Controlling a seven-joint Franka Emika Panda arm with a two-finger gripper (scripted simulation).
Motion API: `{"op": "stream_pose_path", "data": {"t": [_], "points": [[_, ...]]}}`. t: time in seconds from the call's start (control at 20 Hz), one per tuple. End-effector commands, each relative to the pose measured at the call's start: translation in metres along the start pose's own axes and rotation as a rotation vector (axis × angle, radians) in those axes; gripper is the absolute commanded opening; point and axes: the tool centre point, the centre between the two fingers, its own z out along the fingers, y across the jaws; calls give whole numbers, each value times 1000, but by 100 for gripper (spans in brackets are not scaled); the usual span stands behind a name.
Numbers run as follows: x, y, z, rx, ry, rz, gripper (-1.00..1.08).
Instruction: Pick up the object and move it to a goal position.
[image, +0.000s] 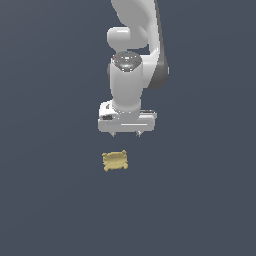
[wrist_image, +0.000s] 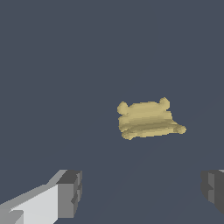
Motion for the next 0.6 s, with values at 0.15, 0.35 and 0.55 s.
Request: {"op": "stream_pose_path", "data": {"t": [0.15,0.35,0.55], "points": [[4,3,-5,-4,12,0,100],[15,12,-21,-20,54,-7,100],[17,14,-26,-24,63,-14,100]]}}
